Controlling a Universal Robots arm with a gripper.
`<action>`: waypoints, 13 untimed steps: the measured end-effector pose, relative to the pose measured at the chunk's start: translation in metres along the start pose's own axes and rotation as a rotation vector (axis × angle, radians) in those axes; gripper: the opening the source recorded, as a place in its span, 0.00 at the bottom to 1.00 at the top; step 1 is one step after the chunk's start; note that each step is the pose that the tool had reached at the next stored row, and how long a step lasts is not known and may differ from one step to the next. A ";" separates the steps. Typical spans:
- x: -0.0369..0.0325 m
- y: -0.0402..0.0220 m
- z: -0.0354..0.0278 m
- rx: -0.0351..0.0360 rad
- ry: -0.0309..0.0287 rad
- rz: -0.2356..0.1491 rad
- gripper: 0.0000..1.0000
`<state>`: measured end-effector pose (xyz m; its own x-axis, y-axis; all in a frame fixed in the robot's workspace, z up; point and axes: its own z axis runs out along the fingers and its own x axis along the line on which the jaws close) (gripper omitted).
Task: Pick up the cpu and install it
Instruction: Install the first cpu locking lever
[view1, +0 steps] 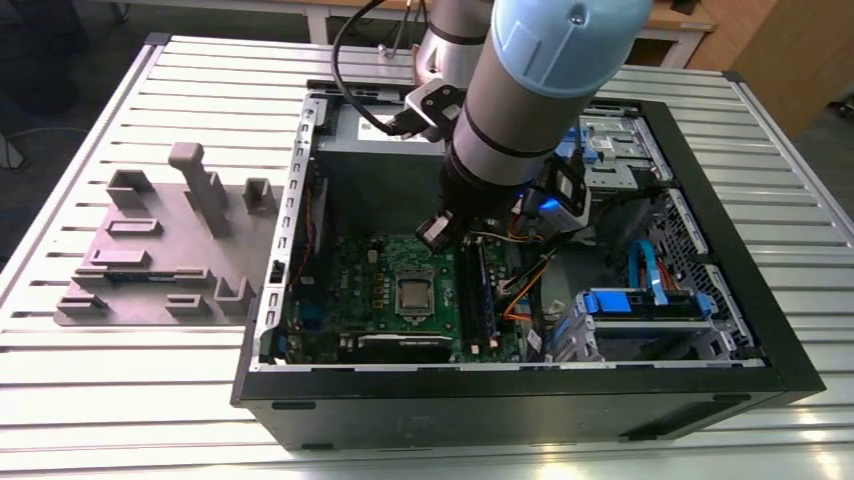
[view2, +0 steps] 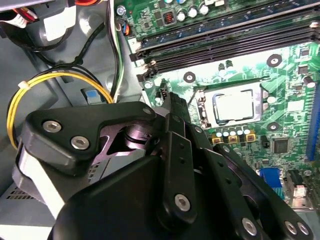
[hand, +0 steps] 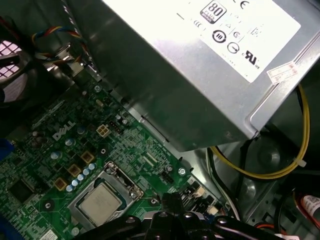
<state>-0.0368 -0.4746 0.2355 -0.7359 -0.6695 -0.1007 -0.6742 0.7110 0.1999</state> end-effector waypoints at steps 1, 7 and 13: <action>0.0008 -0.0008 -0.0002 -0.0001 -0.0002 0.000 0.11; 0.0067 -0.0065 -0.0021 0.0011 -0.0011 0.000 0.11; 0.0079 -0.0077 -0.0024 0.0017 -0.0018 -0.001 0.11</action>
<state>-0.0373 -0.4859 0.2356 -0.7356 -0.6696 -0.1026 -0.6748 0.7109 0.1982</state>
